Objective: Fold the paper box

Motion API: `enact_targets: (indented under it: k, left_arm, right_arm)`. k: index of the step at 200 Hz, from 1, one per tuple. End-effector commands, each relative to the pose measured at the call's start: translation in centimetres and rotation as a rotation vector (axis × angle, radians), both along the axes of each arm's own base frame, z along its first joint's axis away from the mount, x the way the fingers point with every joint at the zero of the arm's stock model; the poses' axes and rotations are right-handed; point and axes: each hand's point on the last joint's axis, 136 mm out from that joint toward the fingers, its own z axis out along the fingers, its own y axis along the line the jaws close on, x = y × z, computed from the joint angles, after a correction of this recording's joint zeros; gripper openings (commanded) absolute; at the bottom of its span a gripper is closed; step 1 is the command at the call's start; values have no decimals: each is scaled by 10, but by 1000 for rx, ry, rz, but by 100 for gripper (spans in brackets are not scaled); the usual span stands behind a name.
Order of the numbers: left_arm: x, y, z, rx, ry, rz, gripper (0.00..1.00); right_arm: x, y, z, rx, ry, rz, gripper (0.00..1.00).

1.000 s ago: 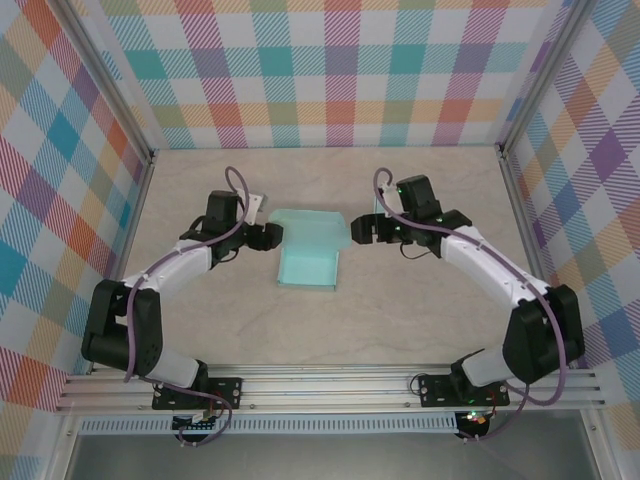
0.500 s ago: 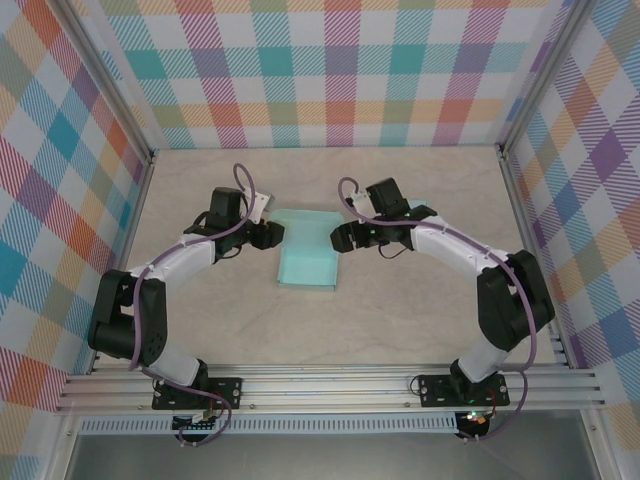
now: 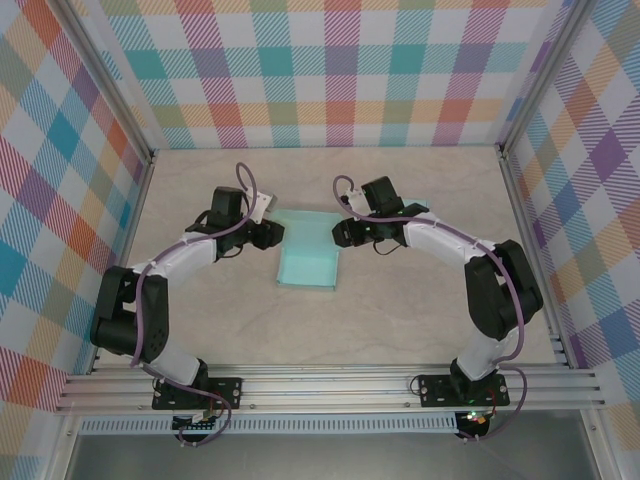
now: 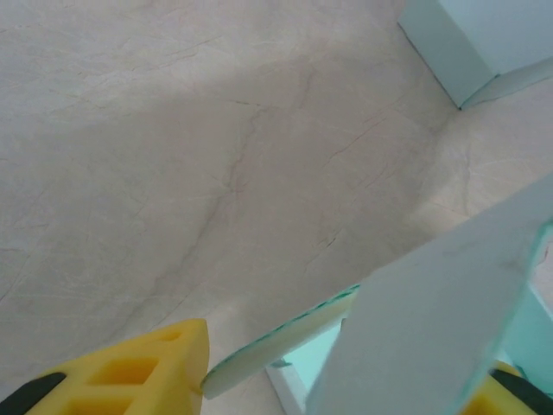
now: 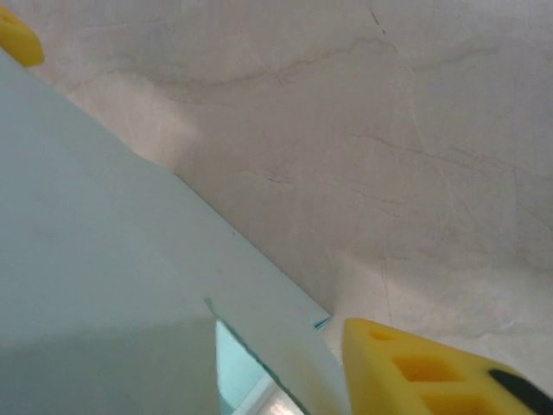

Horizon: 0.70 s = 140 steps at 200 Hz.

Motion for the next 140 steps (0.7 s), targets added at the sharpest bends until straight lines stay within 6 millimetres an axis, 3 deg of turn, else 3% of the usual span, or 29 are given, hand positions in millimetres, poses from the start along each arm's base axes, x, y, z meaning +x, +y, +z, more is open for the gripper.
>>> enact_targets:
  k: [1, 40, 65, 106, 140]
  left_arm:
    - [3, -7, 11, -42, -8, -37, 41]
    - [3, -7, 18, -72, -14, -11, 19]
    - [2, -11, 23, -85, -34, 13, 15]
    - [2, -16, 36, -70, -105, 111, 0]
    - [-1, -19, 41, -65, -144, 142, 0]
  right_arm:
    - [7, 9, 9, 16, -50, 16, 35]
    - [10, 6, 6, -49, -97, -8, 26]
    - [14, 4, 8, -86, -134, -36, 24]
    - [22, -3, 14, -149, -185, -117, 24]
    - [24, -7, 22, -141, -210, -149, 20]
